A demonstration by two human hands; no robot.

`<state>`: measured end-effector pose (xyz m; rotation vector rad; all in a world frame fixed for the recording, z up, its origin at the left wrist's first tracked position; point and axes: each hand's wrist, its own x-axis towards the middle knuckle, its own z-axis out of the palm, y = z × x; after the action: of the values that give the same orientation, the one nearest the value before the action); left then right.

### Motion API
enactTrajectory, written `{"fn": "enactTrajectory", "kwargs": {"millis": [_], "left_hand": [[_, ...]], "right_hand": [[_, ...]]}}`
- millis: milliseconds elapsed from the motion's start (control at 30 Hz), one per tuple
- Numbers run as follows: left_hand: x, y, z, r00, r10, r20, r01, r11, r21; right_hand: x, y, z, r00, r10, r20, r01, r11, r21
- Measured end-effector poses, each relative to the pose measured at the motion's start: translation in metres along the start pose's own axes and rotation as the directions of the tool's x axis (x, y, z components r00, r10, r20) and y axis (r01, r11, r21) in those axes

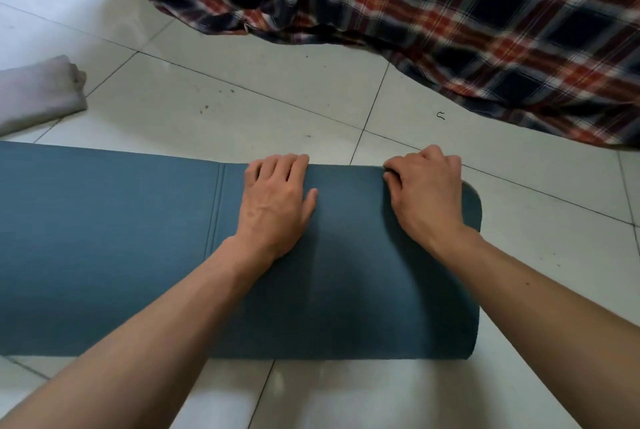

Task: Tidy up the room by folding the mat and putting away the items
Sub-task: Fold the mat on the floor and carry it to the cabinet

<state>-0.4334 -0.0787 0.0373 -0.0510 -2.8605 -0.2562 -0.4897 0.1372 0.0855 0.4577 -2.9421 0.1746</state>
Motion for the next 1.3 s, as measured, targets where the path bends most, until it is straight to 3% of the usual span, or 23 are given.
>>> {"fn": "enactTrajectory", "kwargs": {"millis": [267,400,567,733,1000,1300], "left_hand": [[-0.031,-0.003,0.016,0.955,-0.185,0.233,0.173,0.982,0.071],[-0.053,-0.01,0.032,0.896,-0.243,0.371,0.221,0.97,0.101],[-0.062,-0.016,0.049,0.837,-0.261,0.48,0.235,0.965,0.115],[-0.071,-0.024,0.065,0.829,-0.228,0.511,0.225,0.972,0.069],[-0.081,-0.021,0.05,0.841,-0.213,0.498,0.202,0.976,0.078],[-0.127,-0.01,0.036,0.876,-0.215,0.432,0.192,0.977,0.097]], "right_hand": [[0.014,0.003,0.039,0.998,-0.01,0.06,0.006,0.997,0.077],[-0.004,-0.005,0.057,0.957,-0.071,0.282,0.047,0.995,0.093],[-0.036,-0.016,0.079,0.89,-0.128,0.437,0.069,0.986,0.149],[-0.06,-0.019,0.109,0.831,-0.132,0.54,0.106,0.991,0.08],[-0.066,-0.024,0.103,0.864,-0.137,0.484,0.077,0.987,0.142],[-0.118,-0.047,0.098,0.851,-0.256,0.458,0.202,0.966,0.163]]}}
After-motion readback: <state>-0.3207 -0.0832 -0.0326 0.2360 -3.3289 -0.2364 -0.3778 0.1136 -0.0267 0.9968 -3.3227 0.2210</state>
